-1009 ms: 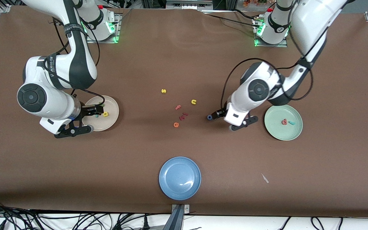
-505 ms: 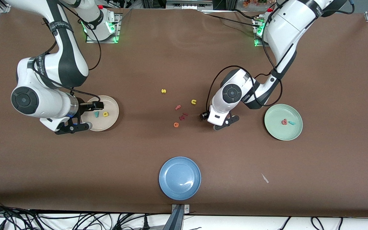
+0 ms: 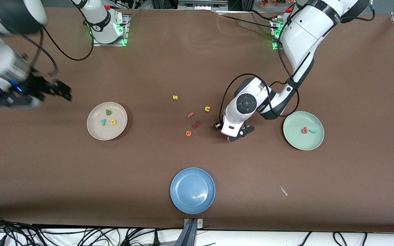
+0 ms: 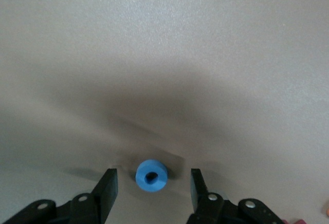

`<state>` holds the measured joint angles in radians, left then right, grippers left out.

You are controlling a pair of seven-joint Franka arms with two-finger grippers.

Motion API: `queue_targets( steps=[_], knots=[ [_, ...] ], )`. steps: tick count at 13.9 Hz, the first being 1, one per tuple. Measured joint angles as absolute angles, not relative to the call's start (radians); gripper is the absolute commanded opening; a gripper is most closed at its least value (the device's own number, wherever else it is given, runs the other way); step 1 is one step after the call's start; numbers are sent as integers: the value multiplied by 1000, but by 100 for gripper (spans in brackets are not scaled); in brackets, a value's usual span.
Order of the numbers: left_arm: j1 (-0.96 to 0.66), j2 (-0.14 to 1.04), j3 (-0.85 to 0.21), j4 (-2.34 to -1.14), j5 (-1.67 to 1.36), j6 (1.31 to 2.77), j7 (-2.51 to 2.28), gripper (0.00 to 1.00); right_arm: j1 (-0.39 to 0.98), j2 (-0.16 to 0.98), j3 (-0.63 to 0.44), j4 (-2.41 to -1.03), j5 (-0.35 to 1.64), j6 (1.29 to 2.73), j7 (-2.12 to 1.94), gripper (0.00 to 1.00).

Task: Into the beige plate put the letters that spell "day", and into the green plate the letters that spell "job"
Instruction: 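Place the blue letter on the green plate with the left gripper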

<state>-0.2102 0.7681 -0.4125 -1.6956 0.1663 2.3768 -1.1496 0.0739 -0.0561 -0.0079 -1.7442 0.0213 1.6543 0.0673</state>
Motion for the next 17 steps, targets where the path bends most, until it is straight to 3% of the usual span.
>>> queue_targets(
  steps=[3,6,8,12,17],
  knots=[
    [-211,782,-412,-1689,175,2377,-1150,43,46,-55,7,-1657,21,1546,33,100],
    [-212,781,-412,-1686,176,2373,-1150,10,41,-4,24,-1643,21,1599,32,100],
    [-213,780,-412,-1679,177,2373,-1150,7,41,17,26,-1643,21,1678,32,100],
    [-185,753,-406,-1649,180,2331,-1144,8,41,20,27,-1645,21,1697,33,100],
    [17,561,-406,-1629,183,1972,-891,14,41,20,31,-1646,21,1697,33,100]
  ],
)
